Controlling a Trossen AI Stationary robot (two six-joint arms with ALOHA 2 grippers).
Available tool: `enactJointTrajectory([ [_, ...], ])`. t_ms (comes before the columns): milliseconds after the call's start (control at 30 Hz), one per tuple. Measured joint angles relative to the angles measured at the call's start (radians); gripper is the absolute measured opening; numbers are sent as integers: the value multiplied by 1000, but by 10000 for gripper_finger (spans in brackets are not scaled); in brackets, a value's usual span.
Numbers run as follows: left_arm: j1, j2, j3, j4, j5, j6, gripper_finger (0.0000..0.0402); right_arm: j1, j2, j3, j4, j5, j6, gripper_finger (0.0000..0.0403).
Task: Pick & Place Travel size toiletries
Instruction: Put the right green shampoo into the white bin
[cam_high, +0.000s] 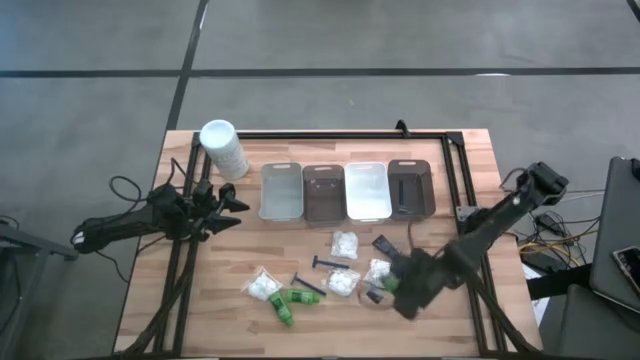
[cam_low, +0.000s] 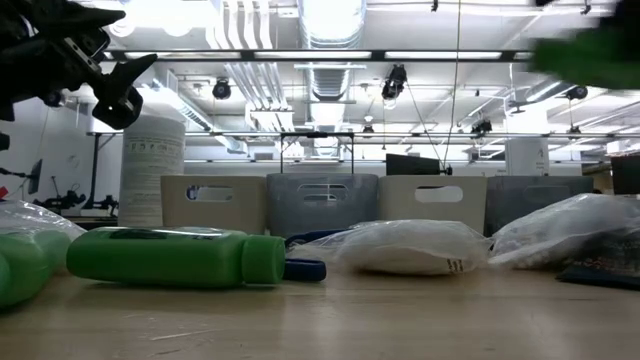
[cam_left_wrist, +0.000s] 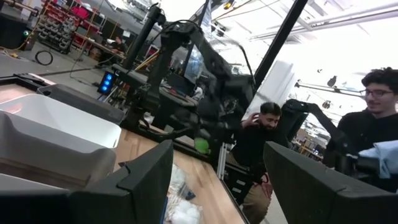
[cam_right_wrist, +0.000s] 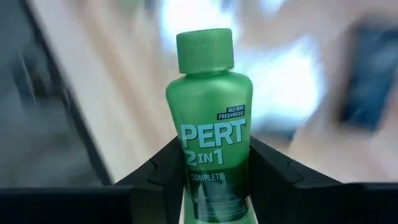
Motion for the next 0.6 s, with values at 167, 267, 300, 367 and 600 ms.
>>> enactJointTrajectory([
  [167,0,0,0,0,0,0,257,-196,-107,-9,-27,181,106,134],
  [267,0,2,0,-1,0,1,257,-387,-125,-16,-10,160,47,131],
  [300,0,4,0,-1,0,6,257,-449,-124,-18,-10,137,9,130],
  [367,0,9,0,-2,0,13,257,-574,-108,-19,-15,89,-56,133],
  [600,0,16,0,-3,-1,13,257,-860,-13,-19,41,-97,-159,175],
])
